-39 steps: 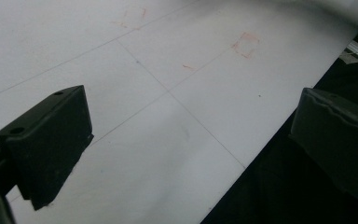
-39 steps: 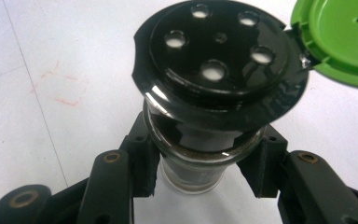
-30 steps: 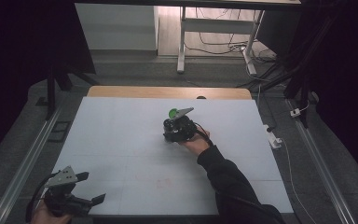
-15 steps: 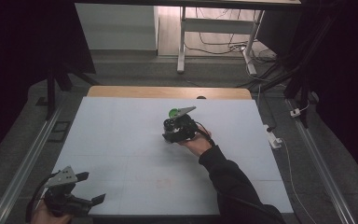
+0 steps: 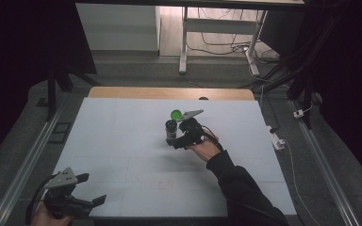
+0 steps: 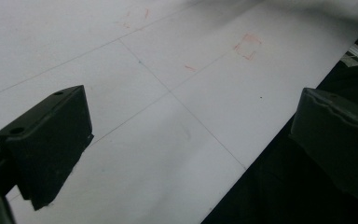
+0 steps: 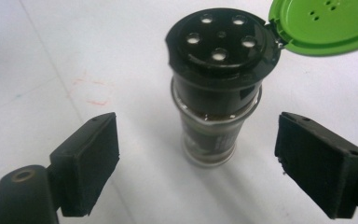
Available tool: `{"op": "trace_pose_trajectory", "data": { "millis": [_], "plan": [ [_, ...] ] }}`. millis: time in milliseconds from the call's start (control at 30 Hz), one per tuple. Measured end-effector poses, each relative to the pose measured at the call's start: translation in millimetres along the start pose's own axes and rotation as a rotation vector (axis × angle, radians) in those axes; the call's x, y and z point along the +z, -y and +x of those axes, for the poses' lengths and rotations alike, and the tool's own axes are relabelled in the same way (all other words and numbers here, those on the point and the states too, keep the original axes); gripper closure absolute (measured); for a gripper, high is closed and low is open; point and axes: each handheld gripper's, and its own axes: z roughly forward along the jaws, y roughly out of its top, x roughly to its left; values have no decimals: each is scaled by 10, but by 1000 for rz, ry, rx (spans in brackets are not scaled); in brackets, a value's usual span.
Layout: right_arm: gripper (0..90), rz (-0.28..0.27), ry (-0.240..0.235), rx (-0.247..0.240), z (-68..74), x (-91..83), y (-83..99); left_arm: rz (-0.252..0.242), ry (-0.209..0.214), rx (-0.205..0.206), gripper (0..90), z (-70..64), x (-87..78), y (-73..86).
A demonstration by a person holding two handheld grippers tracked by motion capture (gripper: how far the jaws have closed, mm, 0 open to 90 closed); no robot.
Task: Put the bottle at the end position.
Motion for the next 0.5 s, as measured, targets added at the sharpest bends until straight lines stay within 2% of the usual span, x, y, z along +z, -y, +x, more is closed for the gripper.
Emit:
{"op": "trace_pose_trajectory", "data": {
  "millis": [233, 500],
  "plan": [
    [125, -1, -25, 30, 47, -133, 7, 9, -16, -15, 0, -1, 8, -4],
    [96, -22, -45, 33, 128, -285, 59, 18, -40, -19, 1, -5, 17, -12]
  ]
}}
